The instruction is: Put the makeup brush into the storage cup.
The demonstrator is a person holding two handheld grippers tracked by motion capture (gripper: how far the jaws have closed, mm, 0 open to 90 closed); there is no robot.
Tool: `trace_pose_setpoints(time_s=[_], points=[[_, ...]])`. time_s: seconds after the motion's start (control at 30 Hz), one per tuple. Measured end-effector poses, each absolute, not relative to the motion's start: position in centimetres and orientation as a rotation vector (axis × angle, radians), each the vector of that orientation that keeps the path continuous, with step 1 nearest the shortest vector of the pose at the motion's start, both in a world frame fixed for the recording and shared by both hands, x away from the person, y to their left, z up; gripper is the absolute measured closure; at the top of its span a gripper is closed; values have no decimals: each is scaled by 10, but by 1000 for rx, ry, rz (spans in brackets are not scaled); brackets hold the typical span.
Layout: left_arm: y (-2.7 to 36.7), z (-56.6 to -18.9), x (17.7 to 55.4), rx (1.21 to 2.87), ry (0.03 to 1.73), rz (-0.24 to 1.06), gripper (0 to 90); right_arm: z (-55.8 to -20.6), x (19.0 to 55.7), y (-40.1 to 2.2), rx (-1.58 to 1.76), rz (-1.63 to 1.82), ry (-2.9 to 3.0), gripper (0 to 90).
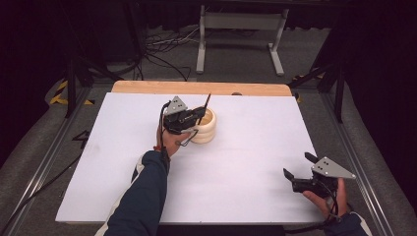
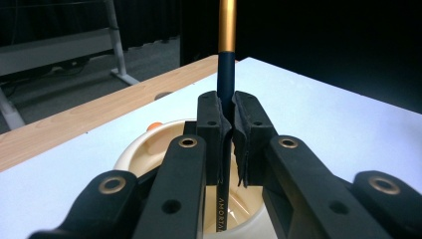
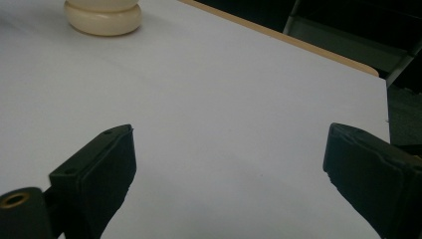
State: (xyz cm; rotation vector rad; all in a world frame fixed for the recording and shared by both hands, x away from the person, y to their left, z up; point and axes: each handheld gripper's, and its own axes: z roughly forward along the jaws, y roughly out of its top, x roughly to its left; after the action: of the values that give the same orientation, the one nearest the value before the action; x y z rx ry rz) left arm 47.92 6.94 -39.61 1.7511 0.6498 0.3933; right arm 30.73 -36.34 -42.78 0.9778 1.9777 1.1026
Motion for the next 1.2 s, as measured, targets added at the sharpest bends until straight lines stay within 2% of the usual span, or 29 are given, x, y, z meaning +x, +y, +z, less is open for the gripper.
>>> trace_pose_setpoints(time_s=[0.63,0.87,1.2], points=[[78,-383,474,1802,649,436,710,-428,307,-362,972,1102,1983,68],[83,-376,470,1842,662,475,608,-427,307,-362,971,1104,1980,68],[88,-368,463,1885,697,568,335,-427,307,-361,968,1103,1981,68]])
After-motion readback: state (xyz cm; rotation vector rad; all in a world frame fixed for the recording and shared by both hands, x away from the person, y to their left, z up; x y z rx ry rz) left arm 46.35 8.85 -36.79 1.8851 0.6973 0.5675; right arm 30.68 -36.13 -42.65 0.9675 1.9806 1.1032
